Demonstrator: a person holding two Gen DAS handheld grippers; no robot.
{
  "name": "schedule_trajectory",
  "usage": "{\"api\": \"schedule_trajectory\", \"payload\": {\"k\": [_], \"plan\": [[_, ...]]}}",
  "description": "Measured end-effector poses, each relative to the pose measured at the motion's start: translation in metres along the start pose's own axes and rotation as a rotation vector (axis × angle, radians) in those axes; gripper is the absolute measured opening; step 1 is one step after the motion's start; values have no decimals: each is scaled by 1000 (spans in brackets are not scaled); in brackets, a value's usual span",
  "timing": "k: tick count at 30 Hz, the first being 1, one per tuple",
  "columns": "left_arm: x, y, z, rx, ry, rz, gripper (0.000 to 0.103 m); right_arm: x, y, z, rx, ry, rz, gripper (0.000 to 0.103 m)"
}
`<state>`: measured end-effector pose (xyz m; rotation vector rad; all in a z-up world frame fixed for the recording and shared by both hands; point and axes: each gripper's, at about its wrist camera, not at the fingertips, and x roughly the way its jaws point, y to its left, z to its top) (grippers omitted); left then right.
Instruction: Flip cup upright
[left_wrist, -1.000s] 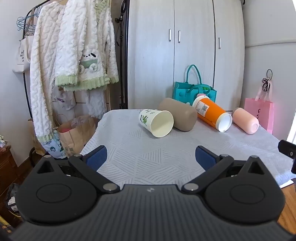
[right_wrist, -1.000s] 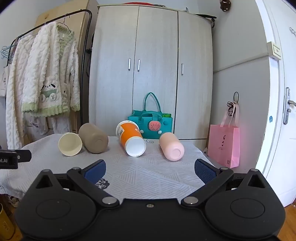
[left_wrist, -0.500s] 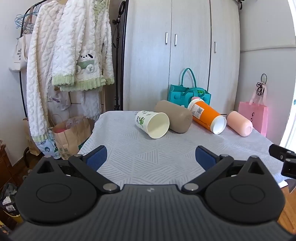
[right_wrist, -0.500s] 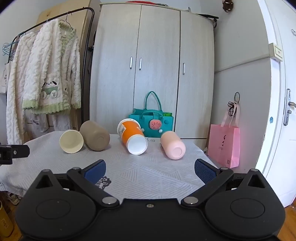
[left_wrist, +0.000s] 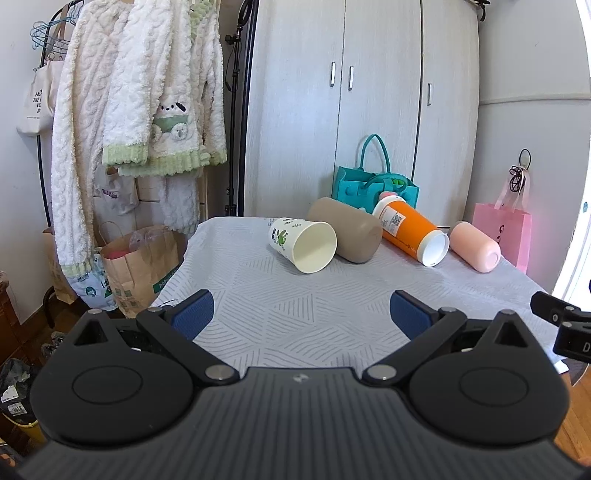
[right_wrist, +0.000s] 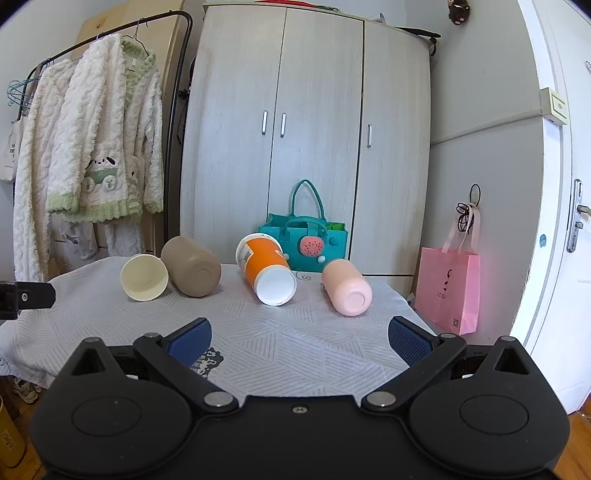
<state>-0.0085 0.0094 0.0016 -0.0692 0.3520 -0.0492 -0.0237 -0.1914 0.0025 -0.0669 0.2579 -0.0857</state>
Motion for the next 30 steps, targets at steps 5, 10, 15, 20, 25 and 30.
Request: {"api": "schedule_trajectory", "payload": {"k": [5,10,15,20,25,30], "plan": [[-2,0,-1,-6,-19,-2,103,1,0,2,-11,6,-5,103],[-4,-1,-2,-3,-45,2,103,0,0,2,-6,8,-5,103],[-5,-1,-4,-1,-56,-5,103,2,2,2,-7,17,-1,103],[-5,-1,-5,9,-59,-13,103,1,2,3,-4,15,-2,103],[-4,-1,-5,5,-61,-9,103,0,2,2,-2,16,-4,103],[-2,0,-6,3,-55,-3,103,1,1,1,2,23,-3,103]]}}
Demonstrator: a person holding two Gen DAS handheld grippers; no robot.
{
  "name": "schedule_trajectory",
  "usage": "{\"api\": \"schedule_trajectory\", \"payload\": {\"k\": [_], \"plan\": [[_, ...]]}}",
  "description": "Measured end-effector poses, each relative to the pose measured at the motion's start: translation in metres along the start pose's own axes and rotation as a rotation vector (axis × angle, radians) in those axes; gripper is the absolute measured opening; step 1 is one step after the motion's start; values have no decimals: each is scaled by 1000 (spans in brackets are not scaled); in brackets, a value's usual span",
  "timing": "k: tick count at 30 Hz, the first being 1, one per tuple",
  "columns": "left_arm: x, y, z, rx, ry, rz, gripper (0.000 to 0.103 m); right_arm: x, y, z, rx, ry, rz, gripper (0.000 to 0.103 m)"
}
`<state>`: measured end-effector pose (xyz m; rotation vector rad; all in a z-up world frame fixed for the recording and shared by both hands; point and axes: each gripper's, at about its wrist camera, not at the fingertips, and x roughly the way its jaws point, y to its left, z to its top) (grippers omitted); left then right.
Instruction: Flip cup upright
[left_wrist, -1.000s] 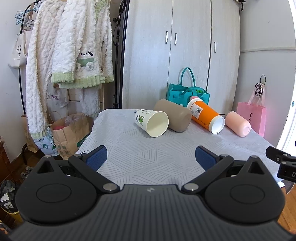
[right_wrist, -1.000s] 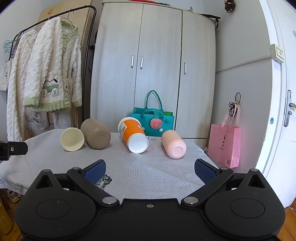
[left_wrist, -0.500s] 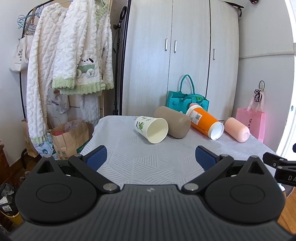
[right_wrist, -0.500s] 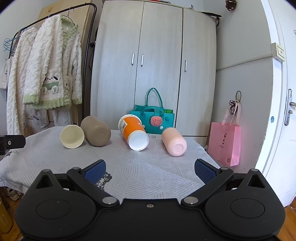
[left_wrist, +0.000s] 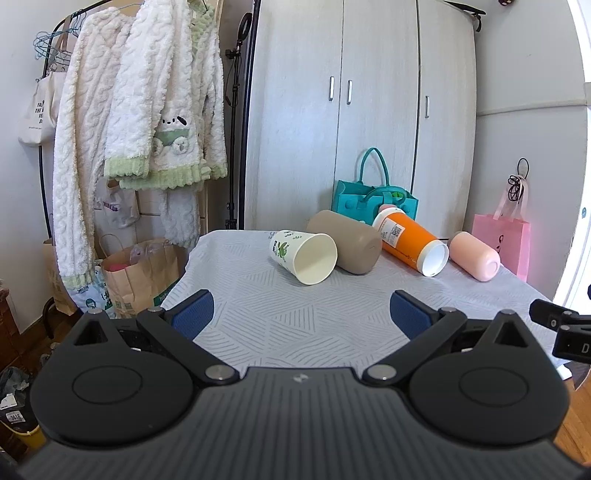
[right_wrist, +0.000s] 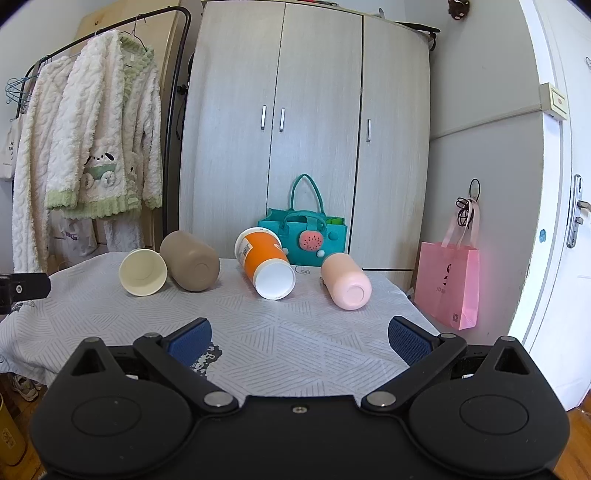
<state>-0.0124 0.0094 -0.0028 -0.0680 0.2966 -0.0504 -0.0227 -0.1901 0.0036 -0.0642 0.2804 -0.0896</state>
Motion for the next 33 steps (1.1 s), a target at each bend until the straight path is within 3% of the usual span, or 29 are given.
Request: {"api": "schedule_trajectory", "payload": {"k": [33], "plan": [[8,6,7,-2,63,-16,103,5,1,5,-2,19,-2,103]]}}
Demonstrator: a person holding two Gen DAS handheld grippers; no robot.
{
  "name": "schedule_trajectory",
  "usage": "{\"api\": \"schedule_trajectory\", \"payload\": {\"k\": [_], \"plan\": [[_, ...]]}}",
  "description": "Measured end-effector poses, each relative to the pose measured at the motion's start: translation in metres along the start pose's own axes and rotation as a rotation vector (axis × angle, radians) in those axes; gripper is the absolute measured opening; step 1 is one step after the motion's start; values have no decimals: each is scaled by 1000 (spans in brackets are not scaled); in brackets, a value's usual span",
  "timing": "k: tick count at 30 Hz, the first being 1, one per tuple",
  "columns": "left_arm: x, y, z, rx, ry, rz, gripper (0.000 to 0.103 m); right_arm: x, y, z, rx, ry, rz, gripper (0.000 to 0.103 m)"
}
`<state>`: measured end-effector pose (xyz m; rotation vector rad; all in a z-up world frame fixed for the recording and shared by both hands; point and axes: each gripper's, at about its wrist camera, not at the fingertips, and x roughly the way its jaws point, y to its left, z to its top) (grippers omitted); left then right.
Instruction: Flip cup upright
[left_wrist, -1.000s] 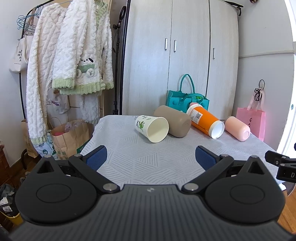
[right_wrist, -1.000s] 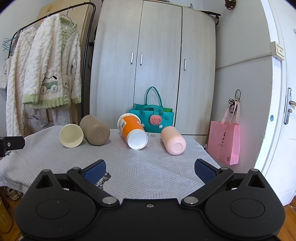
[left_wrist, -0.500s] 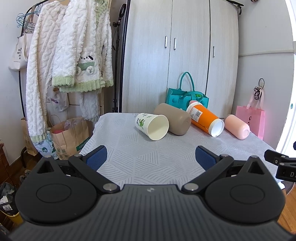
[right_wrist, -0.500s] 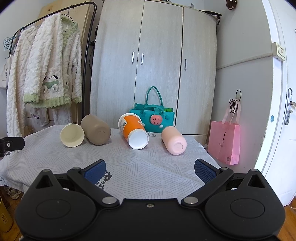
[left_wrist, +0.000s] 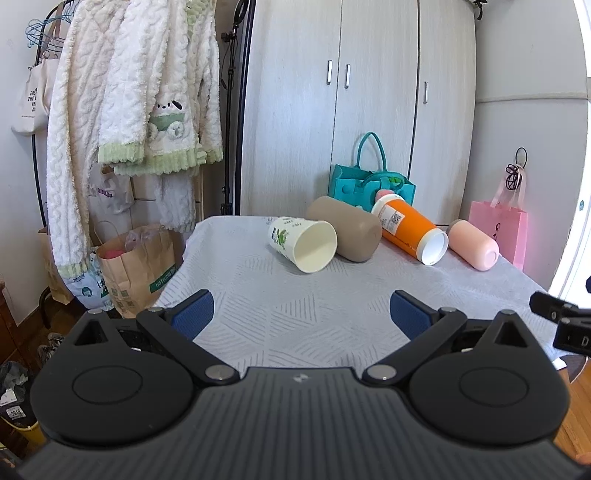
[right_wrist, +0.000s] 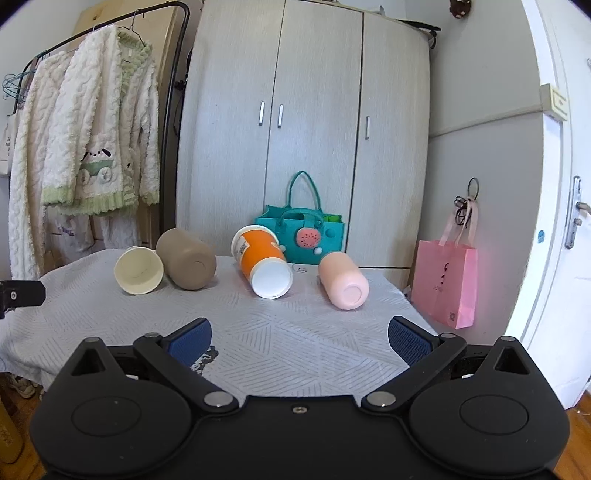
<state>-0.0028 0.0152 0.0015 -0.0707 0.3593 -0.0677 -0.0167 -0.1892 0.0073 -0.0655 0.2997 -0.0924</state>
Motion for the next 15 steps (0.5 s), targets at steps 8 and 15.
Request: {"api": "schedule_trajectory", "payload": {"k": [8,15], "plan": [[19,25,35,-31,78,-29,103,14,1,30,-46,46,171,103],[49,53,80,6,78,-65,103,42,20,70,-122,145,436,103]]}}
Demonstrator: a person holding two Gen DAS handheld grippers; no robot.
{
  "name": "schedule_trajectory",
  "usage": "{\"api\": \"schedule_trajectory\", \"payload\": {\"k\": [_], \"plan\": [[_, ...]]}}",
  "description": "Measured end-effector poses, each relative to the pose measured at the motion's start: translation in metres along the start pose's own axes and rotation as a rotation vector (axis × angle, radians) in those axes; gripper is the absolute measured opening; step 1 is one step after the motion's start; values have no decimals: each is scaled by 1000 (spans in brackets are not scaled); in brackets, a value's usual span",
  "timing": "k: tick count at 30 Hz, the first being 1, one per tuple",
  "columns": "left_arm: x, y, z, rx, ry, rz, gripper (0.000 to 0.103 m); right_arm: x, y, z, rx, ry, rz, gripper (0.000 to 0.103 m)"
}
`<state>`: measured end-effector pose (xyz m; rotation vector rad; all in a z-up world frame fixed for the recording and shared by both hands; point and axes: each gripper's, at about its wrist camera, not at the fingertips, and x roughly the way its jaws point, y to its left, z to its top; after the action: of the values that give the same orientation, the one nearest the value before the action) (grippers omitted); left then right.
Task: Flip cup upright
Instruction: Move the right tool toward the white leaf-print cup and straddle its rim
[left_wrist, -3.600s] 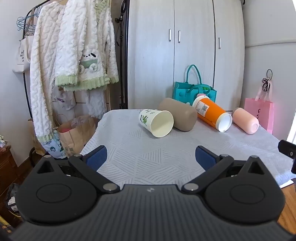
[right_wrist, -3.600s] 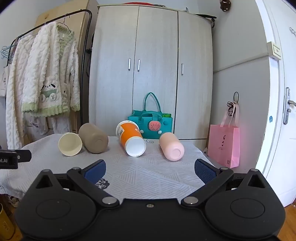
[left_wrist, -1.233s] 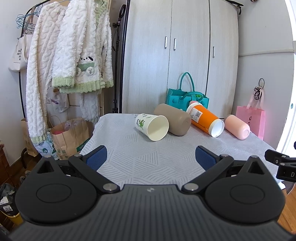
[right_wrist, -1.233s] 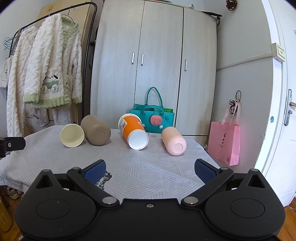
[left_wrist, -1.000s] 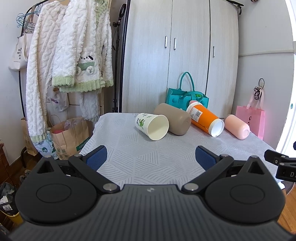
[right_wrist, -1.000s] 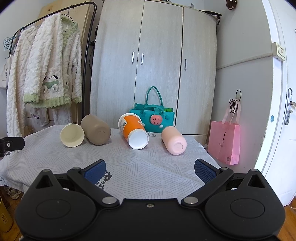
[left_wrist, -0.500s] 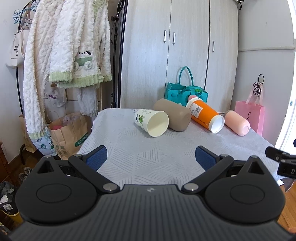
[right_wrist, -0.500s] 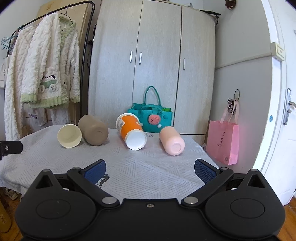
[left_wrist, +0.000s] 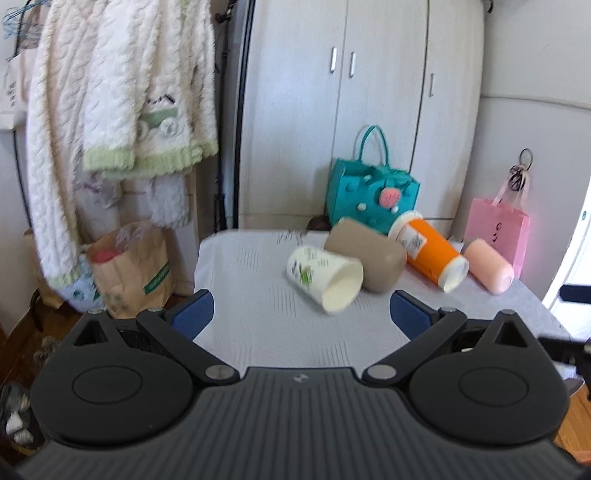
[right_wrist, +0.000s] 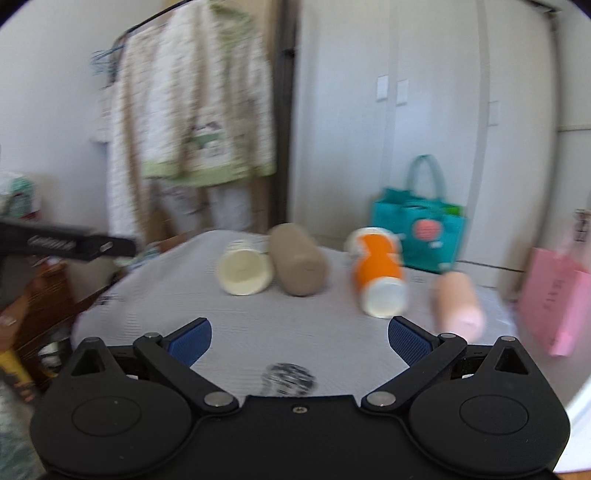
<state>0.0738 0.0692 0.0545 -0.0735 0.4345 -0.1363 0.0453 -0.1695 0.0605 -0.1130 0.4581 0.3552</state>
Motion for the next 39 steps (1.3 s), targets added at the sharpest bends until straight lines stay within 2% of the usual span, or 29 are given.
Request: {"api": "schedule_trajectory", "payload": {"k": [4,8,13,16,18,21,25,27,29,31,34,39], "plan": [[22,12,17,88,-2,-55,103,17,3,9,29,23,135,103],[50,20,31,212,73,-166,103,31,6,16,36,34,207,103],[83,25,44,418,132,-294,103,42,7,22,6,53,190,103],[103,27,42,551,157,-297,100,51,5,25,-14,82,170,103],[115,28,39,588,177,-302,100,60,5,32,-42,97,179,103],[127,38,37,563,217,-352,98,81,9,52,-126,138,228,103],[138,50,35,429,261,-395,93,120,10,90,-169,233,316,101],[142,55,35,373,266,-415,92,143,9,108,-167,300,358,95],[147,60,37,309,284,-424,92,165,11,120,-171,358,371,95],[154,66,41,241,305,-430,88,182,13,127,-176,403,382,93],[164,76,46,172,322,-424,88,198,15,130,-208,440,416,93],[181,87,52,77,334,-403,88,217,30,129,-284,452,413,93]]}}
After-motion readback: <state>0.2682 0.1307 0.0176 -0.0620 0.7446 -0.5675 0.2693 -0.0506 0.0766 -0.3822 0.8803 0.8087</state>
